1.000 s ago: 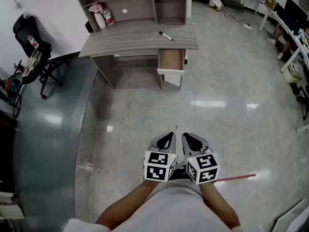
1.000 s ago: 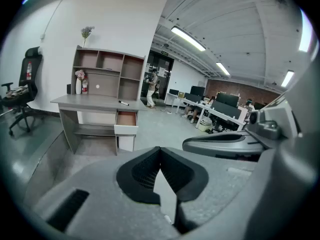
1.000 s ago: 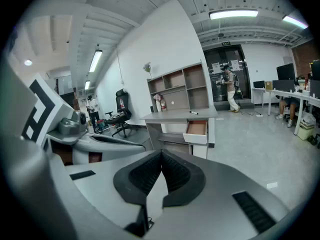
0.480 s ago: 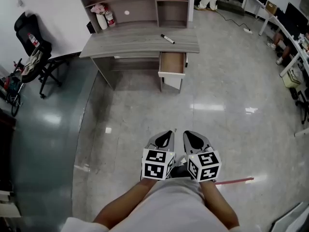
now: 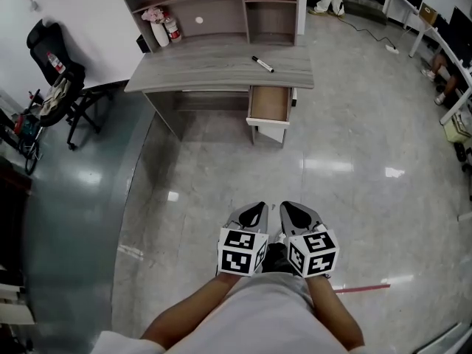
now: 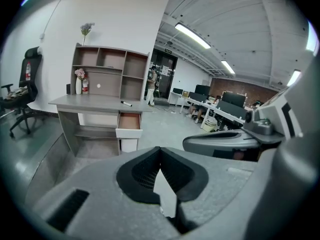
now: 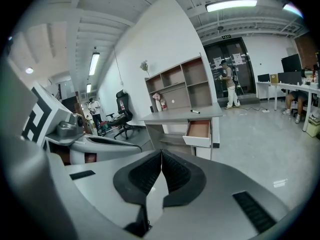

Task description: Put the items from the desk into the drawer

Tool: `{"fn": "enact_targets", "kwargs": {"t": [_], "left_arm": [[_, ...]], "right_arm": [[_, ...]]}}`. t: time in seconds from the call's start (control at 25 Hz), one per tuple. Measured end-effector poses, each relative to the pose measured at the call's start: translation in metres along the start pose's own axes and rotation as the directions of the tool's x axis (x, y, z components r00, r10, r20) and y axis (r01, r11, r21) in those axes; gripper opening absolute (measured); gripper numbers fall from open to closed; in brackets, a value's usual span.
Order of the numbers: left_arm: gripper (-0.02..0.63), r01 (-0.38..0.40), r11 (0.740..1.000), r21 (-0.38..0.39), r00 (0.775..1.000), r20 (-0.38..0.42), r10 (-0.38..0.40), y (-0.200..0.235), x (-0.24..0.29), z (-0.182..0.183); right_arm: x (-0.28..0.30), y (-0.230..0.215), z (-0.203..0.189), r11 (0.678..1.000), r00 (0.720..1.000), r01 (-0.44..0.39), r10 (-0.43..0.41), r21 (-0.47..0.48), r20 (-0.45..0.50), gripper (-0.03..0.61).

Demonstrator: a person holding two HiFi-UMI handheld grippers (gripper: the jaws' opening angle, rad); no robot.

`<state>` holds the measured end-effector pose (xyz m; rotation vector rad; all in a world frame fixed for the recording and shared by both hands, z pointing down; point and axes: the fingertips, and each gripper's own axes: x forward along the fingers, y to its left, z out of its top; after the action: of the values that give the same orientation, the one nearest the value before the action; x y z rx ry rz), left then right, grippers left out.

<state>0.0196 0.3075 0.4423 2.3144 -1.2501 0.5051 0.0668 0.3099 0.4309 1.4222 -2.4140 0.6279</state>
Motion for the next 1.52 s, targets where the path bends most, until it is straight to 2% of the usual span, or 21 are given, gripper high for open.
{"fn": "enact_targets", "kwargs": {"t": [0.56, 0.84, 1.24, 1.52], "left_arm": [[0.003, -0.009, 1.0, 0.016, 0.998, -0.06, 0.01, -0.001, 0.106, 0.057], [0.002, -0.056, 0.998, 0.018, 0.996, -0.074, 0.057, 0.001, 0.135, 0.075], [0.003, -0.093, 0.996, 0.015, 0.992, -0.085, 0.094, 0.012, 0.157, 0.092], [0.003, -0.053, 0.999, 0.005, 0.996, -0.076, 0.053, 0.031, 0.188, 0.105]], "right_arm": [[0.06, -0.09, 0.043, 0.998, 0.999, -0.038, 0.039, 0.046, -0.016, 0.002], [0.076, -0.122, 0.054, 0.995, 0.997, -0.075, 0.076, 0.067, -0.021, 0.002], [0.099, -0.137, 0.068, 0.99, 0.992, -0.117, 0.12, 0.073, -0.033, 0.002], [0.128, -0.153, 0.077, 0.995, 0.995, -0.078, 0.081, 0.058, -0.049, 0.002]]}}
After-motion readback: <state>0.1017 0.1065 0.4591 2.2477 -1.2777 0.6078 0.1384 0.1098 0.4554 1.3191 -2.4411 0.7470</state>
